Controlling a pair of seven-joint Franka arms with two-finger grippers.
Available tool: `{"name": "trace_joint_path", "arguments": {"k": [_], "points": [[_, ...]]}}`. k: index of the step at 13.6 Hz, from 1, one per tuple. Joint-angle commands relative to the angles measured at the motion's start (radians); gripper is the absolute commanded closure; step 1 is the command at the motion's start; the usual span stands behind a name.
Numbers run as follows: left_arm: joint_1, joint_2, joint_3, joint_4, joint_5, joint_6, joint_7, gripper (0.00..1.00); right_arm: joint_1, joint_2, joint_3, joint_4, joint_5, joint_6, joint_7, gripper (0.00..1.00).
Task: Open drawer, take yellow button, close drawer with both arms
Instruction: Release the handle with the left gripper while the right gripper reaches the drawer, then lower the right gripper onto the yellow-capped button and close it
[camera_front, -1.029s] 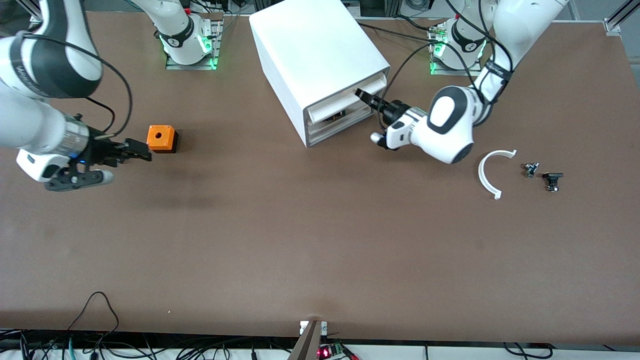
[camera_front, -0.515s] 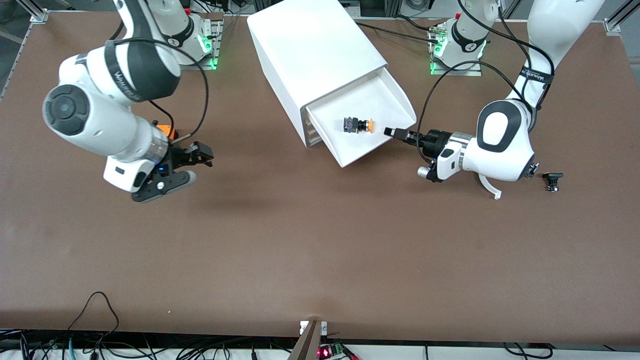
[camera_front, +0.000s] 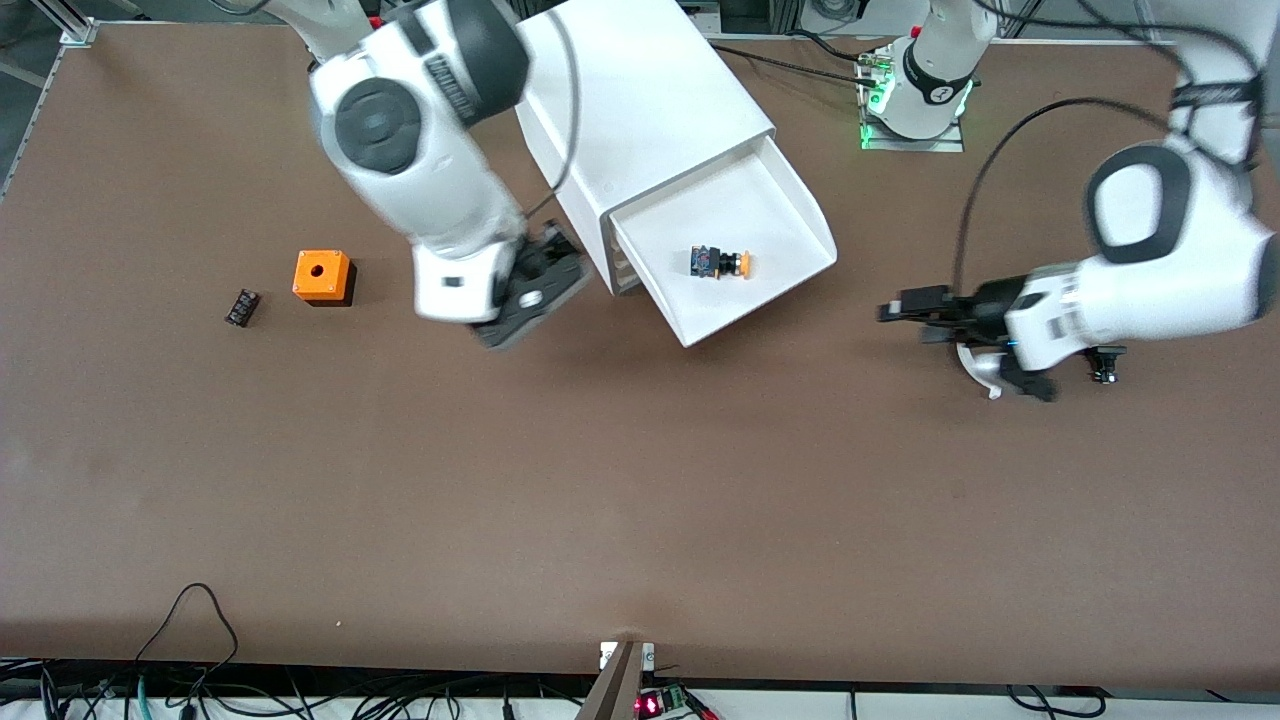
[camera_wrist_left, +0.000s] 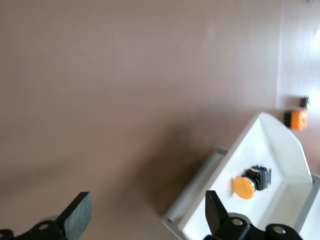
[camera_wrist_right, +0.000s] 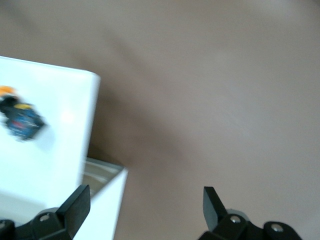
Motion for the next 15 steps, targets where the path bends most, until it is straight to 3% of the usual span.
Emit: {"name": "trace_joint_path", "arguments": {"k": [1, 4, 7, 11, 15], "points": [[0.009, -0.125, 0.072, -0.006, 0.122, -0.064, -0.007, 0.0, 0.105, 0.148, 0.004, 0.178, 0.004, 0.03, -0.023, 0.0], [-0.003, -0.192, 0.072, 0.096, 0.416, -0.199, -0.041, 0.0, 0.164, 0.173, 0.013, 0.178, 0.006, 0.097, -0.151, 0.0], [-0.038, -0.197, 0.07, 0.157, 0.564, -0.294, -0.217, 0.0, 0.215, 0.188, 0.018, 0.178, -0.035, 0.099, -0.222, 0.0], [-0.08, -0.191, 0.069, 0.152, 0.596, -0.287, -0.367, 0.0, 0.248, 0.199, 0.018, 0.163, -0.12, 0.085, -0.28, 0.0], [-0.078, -0.192, 0.07, 0.137, 0.596, -0.266, -0.375, 0.0, 0.245, 0.234, 0.017, 0.163, -0.125, 0.094, -0.369, 0.0]]}}
